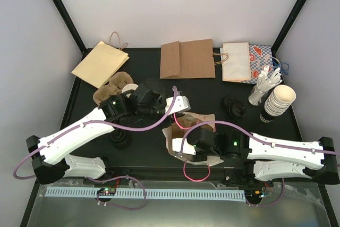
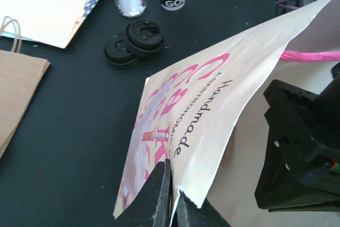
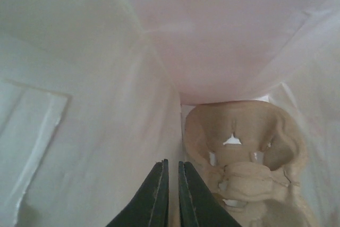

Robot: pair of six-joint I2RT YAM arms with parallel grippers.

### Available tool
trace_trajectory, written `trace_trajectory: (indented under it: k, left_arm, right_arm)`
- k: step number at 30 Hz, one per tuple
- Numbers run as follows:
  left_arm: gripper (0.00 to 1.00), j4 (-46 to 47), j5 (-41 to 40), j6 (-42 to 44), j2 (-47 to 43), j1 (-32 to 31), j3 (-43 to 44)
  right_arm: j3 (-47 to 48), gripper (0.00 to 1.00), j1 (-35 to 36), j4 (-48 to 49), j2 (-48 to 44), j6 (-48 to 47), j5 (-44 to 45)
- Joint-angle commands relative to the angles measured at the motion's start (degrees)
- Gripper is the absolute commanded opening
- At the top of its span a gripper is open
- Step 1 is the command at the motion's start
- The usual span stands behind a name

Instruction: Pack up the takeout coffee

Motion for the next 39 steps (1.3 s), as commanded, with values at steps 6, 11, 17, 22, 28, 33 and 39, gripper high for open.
trace_trajectory:
  k: [6,11,17,22,28,33,39]
  left_arm:
    - [0.02,1.1,4.1,-2.9,-3.0,0.2,-1.0]
    - [0.02,0.3,4.1,-2.9,-2.4,0.2,0.5]
    - [0.01,-1.8,1.4,-4.3,0.2,0.2,2.0]
    - [0.02,-4.4,-1.2,-7.2,2.2,0.4,3.8]
    - [0.01,-7.4,-2.4,-7.1,5.3,0.5,6.1]
    - [0.02,-7.3,-4.5,-6.6,4.9,0.8,6.3]
    - [0.01,-7.1,-5.3,-4.7,4.6,3.5,6.9]
  right_arm:
    - [-1.4,0.09,2.8,-0.5,1.7,0.1,-0.3]
    - [1.8,0.09,2.8,0.9,2.3,2.4,12.2]
    - [10.0,0.10,2.8,-3.8,5.9,1.1,17.5]
    - [12.3,0.12,2.8,-3.6,6.2,1.1,21.1]
    - [15.4,0.12,2.9,-4.7,3.2,-0.4,20.5]
    - [17.5,0.12,2.8,-5.8,0.2,-0.3,19.0]
    - [18.2,0.35,1.3,-5.4,-4.8,7.7,19.7]
